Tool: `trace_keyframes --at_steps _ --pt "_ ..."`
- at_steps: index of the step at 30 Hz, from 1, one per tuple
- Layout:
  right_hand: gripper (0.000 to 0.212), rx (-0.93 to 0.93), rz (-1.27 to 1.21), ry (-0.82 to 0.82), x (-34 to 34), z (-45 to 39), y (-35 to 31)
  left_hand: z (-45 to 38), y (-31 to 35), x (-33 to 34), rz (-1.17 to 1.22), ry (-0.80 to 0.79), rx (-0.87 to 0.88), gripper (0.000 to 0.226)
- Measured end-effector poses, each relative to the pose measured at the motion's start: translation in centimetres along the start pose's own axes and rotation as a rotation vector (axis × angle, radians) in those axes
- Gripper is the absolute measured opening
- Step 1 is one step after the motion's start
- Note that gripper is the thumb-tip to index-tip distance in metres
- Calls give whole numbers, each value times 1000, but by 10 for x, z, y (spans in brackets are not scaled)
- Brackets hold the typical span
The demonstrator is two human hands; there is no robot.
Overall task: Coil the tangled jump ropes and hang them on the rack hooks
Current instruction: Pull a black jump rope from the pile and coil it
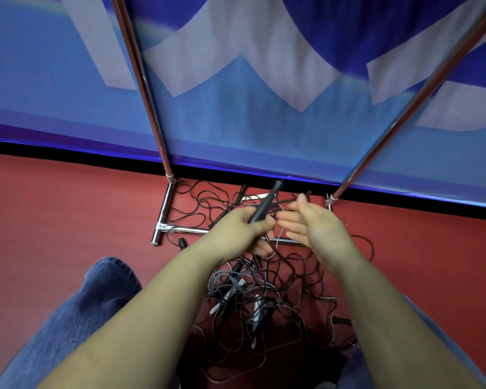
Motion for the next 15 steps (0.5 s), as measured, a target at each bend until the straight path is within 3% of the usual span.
trace_keyframes --at_steps 4,7,12,15 --pt "32 69 487 -260 30 11 20 -5 0 -39 282 265 19 9" --pt "20 -36 741 -257 29 13 18 -6 -4 -51 472 351 18 10" --pt "21 33 454 -232 30 13 17 -9 0 -50 589 312 42 16" --pt "23 85 81 -158 21 12 9 -12 -8 -44 380 268 -14 19"
Point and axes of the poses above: each hand's wrist, its own z-axis away from the middle knuckle, its own x-axis out of the palm, y = z × x, the point moved 10 cm from there along -z, towards the middle knuckle, and after that the axes turned 1 degree about z, right-handed, at the moved point
